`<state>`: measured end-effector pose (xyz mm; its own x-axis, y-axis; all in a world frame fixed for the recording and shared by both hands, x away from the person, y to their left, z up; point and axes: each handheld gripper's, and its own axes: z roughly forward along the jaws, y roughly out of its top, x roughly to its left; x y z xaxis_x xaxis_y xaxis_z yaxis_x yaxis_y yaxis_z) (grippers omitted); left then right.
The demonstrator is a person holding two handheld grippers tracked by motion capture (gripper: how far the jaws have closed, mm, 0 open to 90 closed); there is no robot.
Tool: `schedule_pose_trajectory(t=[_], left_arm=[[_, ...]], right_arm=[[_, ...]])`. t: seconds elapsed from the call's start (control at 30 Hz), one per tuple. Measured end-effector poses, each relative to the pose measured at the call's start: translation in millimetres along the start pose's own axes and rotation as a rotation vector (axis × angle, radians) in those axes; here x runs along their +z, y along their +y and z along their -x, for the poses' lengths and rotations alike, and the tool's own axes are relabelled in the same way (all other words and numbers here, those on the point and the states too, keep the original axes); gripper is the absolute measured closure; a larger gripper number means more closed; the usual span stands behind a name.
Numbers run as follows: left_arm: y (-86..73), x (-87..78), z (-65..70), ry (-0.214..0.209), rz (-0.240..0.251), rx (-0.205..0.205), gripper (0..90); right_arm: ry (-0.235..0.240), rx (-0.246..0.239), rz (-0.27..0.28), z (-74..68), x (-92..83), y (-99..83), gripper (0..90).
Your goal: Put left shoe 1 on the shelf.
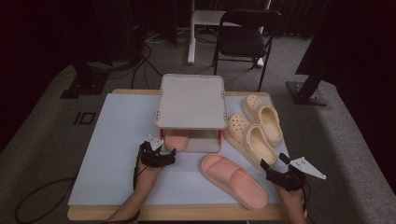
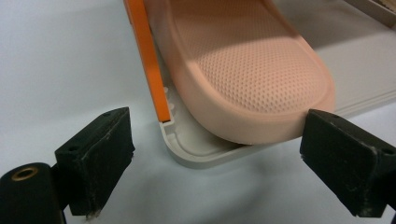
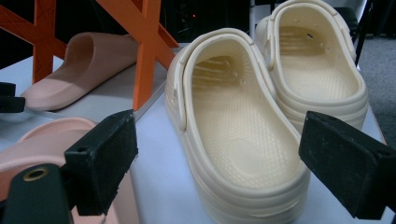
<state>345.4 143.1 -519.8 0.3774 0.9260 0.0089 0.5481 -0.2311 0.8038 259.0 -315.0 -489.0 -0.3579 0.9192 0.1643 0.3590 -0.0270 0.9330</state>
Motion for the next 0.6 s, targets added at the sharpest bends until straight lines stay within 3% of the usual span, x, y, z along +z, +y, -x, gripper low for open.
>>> schedule_pose_trajectory(t=[0.17, 0.3, 0.47, 0.53, 0.6], left_arm=[[-1.5, -3.7, -1.9, -0.03, 0.023, -0.011, 9.6], [-2.6, -15.1, -2.6, -0.015, 0.06, 0.018, 7.3], [-6.4, -35.7, -11.8, -0.093, 0.097, 0.027, 7.3], [-9.1, -42.6, -15.8, -0.103, 0.103, 0.027, 7.4], [-12.4, -49.5, -21.6, -0.147, 0.111, 0.021, 7.3]], right_arm=[[0.014, -0.018, -0.007, -2.3, 0.5, 1.7, 11.0], [0.043, -0.035, -0.007, -3.5, 1.0, 6.9, 11.0], [0.036, -0.06, -0.021, -1.7, 3.1, 10.7, 11.0], [0.034, -0.054, -0.028, -0.1, 4.0, 11.8, 11.1], [0.039, -0.046, -0.032, 2.9, 5.2, 12.7, 11.1]])
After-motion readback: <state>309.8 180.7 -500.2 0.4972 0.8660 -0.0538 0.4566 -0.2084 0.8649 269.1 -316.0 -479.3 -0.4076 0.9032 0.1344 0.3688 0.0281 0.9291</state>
